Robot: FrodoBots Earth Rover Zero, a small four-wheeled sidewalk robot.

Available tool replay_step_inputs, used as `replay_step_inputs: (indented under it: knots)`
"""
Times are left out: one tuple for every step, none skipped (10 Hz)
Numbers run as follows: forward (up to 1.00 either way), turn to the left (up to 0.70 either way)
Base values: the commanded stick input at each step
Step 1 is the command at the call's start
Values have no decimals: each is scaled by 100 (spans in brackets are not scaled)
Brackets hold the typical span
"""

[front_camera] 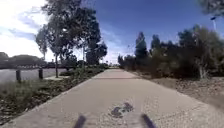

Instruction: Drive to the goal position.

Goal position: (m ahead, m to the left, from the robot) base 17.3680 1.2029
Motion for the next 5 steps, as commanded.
replay_step_inputs:
  knots:
    - [100, -40]
    - [100, -39]
    - [100, -22]
    - [100, -6]
    - [100, 0]
